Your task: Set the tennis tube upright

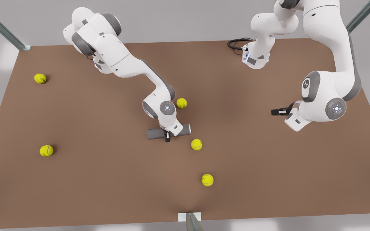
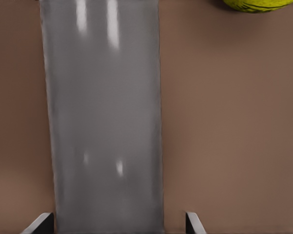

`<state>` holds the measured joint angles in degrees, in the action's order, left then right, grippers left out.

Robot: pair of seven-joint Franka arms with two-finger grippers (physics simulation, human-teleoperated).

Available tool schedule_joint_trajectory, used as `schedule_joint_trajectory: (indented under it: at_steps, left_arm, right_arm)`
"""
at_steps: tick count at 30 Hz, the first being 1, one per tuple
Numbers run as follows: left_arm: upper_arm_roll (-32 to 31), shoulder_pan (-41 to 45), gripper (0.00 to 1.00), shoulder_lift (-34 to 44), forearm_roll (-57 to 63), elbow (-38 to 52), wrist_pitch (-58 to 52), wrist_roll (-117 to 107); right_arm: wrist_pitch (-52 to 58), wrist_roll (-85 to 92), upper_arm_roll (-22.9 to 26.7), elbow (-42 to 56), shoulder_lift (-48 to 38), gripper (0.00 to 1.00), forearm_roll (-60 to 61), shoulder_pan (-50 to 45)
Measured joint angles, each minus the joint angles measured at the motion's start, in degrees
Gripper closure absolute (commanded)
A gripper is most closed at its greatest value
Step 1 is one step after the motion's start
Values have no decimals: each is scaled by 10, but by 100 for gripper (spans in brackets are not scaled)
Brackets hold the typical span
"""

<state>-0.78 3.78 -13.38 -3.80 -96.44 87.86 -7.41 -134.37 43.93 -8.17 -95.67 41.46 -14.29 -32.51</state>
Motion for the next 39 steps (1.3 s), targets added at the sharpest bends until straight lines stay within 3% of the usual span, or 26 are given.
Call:
schedule_joint_trajectory:
  at_steps: [4,11,13,14,17,20,22,24,26,31,39]
  left_arm:
    - [-18,-4,0,-59,-100,-22,37,-1]
    - [-144,-3,0,-163,-299,-21,176,-2]
    - [-179,-4,0,-203,-334,-1,229,8]
    - [-189,-2,0,-222,-345,20,251,13]
    - [-200,14,0,-251,-365,52,304,27]
    - [-227,23,0,-291,-372,62,366,42]
    - [-233,25,0,-314,-373,66,399,51]
    - [-244,27,0,-332,-375,70,429,59]
    - [-250,34,0,-340,-377,72,452,66]
    - [-298,12,0,-300,-378,-21,497,73]
    - [-351,-5,0,-329,-378,-57,605,82]
  right_arm:
    - [3,-8,-8,0,-2,0,3,2]
    - [70,-14,-91,-3,-84,0,5,89]
    - [129,-16,-94,60,-119,0,7,110]
    - [172,-23,-82,113,-128,0,6,120]
    - [282,-71,14,210,-150,0,7,141]
    - [357,-119,41,231,-233,0,8,147]
    - [400,-149,20,218,-307,0,10,170]
    - [433,-182,-44,157,-369,0,26,260]
    - [456,-213,-64,114,-393,0,40,322]
    - [492,-275,-60,101,-366,0,51,387]
    - [512,-344,-52,97,-362,0,55,344]
